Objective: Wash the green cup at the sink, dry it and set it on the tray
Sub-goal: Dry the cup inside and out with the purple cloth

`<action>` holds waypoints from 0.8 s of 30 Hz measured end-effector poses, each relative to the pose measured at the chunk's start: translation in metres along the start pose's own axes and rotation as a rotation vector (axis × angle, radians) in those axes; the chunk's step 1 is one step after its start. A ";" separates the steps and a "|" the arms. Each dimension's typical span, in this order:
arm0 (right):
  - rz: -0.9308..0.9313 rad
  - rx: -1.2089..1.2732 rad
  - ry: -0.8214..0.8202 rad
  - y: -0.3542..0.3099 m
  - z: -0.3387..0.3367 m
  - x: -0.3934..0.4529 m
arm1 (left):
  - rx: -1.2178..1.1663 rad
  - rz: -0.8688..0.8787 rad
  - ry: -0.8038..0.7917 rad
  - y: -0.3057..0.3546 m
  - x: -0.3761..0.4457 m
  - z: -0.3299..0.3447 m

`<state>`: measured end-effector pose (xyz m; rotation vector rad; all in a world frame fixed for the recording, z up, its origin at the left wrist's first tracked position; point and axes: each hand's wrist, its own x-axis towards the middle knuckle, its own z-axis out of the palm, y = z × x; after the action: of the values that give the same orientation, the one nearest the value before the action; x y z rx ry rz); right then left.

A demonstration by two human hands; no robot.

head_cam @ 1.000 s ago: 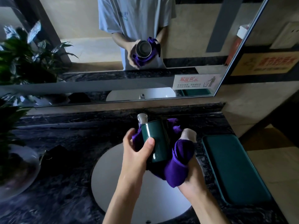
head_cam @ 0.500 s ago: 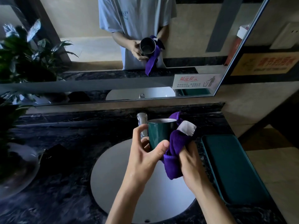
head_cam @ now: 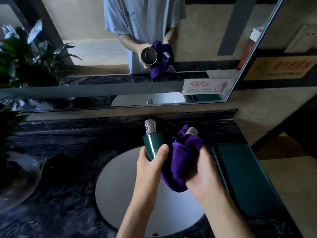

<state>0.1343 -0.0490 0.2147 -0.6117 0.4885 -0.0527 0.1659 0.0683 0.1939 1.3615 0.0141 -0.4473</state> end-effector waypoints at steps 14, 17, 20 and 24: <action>0.017 0.194 -0.133 0.003 -0.019 -0.012 | -0.124 -0.032 0.039 0.010 0.004 -0.003; -0.032 -0.010 -0.173 0.007 -0.015 -0.007 | -0.096 -0.016 0.061 0.009 0.005 -0.002; 0.014 -0.115 -0.219 0.004 -0.007 -0.009 | -0.019 0.016 0.058 0.008 -0.001 0.003; -0.022 -0.287 -0.204 0.001 0.006 -0.023 | 0.115 0.062 0.091 0.006 -0.004 0.010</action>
<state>0.1164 -0.0405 0.2286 -0.8941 0.2930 0.0595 0.1616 0.0604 0.2027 1.4904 0.0208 -0.3378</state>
